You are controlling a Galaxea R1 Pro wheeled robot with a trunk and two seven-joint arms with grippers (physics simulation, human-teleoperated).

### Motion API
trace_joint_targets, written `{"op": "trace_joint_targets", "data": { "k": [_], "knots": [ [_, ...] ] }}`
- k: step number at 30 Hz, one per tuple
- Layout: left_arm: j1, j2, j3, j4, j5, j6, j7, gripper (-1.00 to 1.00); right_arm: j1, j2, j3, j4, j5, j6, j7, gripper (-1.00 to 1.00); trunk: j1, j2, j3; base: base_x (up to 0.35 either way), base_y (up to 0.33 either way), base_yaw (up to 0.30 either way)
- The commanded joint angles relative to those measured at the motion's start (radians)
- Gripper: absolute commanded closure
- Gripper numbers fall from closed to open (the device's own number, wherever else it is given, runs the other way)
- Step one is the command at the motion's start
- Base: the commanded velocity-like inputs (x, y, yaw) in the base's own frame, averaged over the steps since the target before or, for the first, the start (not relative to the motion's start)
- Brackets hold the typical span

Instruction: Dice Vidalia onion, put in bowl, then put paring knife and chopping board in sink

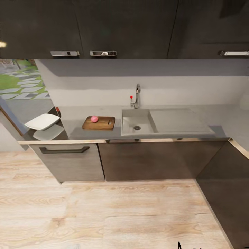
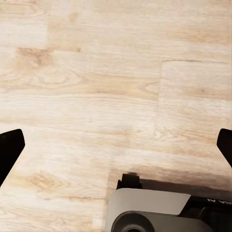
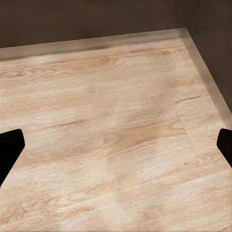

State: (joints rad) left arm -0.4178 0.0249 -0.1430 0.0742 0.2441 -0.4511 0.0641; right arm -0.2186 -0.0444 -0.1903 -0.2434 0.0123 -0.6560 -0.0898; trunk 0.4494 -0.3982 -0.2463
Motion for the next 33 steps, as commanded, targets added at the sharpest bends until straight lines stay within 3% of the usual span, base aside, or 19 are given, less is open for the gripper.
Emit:
{"op": "trace_joint_targets", "data": {
  "k": [1, 33],
  "knots": [
    [-0.002, 0.000, -0.009, 0.004, 0.006, -0.006, 0.002, -1.00, -0.001, 0.000, 0.002, 0.001, 0.002, -0.003, -0.004, -1.00, 0.001, -0.002, 0.000, 0.000, 0.000, 0.000],
    [-0.002, 0.001, -0.009, 0.004, 0.006, -0.005, 0.003, -1.00, -0.001, -0.002, 0.002, 0.002, 0.002, -0.002, -0.004, -1.00, 0.001, -0.002, 0.051, 0.000, 0.000, 0.000]
  ]
}}
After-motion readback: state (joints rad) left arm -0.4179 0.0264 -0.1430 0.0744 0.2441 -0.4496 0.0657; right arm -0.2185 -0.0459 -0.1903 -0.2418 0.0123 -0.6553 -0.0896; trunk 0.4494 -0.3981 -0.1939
